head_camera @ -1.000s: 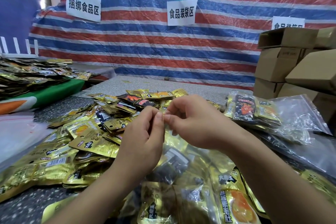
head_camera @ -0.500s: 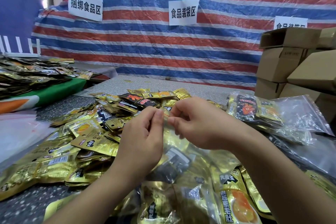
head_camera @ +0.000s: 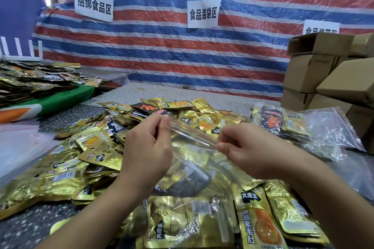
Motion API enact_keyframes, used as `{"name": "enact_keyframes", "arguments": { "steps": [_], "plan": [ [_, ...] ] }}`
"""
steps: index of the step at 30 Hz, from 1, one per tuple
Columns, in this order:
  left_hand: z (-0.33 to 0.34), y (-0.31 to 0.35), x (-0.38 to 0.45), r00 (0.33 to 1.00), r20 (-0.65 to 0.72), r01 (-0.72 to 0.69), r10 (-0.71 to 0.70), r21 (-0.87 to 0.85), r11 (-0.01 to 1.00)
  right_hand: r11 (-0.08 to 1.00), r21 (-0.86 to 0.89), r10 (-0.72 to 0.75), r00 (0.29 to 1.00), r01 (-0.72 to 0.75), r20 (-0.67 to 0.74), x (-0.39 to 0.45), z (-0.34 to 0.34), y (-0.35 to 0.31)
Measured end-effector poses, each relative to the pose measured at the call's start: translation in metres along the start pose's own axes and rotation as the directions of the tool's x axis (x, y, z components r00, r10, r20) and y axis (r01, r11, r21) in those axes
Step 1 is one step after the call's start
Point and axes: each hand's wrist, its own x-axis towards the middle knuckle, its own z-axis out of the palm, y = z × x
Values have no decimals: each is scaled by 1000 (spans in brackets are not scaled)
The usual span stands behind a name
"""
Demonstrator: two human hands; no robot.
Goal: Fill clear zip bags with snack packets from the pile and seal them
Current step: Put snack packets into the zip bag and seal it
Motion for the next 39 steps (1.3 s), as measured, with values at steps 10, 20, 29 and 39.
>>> {"name": "enact_keyframes", "arguments": {
  "steps": [10, 20, 29, 39],
  "plan": [
    [0, 1, -2, 999, 8, -37, 37, 42, 998, 995, 99, 14, 993, -2, -118, -35, 14, 38],
    [1, -1, -2, 999, 28, -48, 46, 53, 997, 991, 105, -67, 990, 81, -127, -38, 18, 47],
    [7, 2, -6, 996, 91, -3, 10, -78, 997, 968, 198, -124, 978, 157, -167, -43, 30, 51],
    [5, -1, -4, 999, 19, 39, -37, -170, 985, 730, 677, 94, 968, 93, -234, -35, 49, 46]
  ]
}}
